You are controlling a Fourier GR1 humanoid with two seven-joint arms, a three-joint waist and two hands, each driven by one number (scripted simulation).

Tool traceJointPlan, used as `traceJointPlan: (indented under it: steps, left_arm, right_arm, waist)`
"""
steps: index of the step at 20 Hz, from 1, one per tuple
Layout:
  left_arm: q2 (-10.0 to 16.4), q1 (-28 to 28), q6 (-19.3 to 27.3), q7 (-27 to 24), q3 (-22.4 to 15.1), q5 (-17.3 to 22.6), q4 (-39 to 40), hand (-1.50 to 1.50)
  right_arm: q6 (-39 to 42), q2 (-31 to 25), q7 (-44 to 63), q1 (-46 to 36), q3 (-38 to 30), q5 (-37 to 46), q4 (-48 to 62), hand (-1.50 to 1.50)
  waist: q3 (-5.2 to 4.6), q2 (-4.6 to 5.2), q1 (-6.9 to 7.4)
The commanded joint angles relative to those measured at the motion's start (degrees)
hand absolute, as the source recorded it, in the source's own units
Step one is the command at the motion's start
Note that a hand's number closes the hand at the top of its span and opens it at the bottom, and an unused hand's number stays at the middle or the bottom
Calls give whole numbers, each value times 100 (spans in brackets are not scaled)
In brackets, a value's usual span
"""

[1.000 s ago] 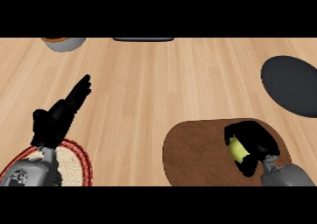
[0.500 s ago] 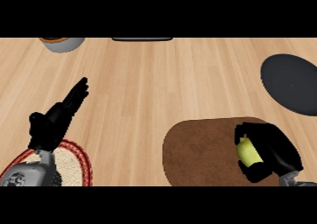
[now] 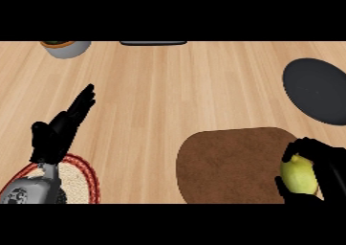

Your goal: Pick the lemon from the cutting board and place it in the pan

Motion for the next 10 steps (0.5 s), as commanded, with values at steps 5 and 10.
traceJointPlan:
  steps: [5, 10]
  left_arm:
    - [57, 46, -243, -271, 130, 39, 79, 0]
    - [-100, 42, -125, -99, -4, -116, -6, 0]
  right_arm:
    - [-345, 355, -7, 142, -921, -628, -382, 150]
    - [-785, 533, -461, -526, -1622, -1367, 858, 150]
  waist:
    - [4, 19, 74]
    - [7, 30, 107]
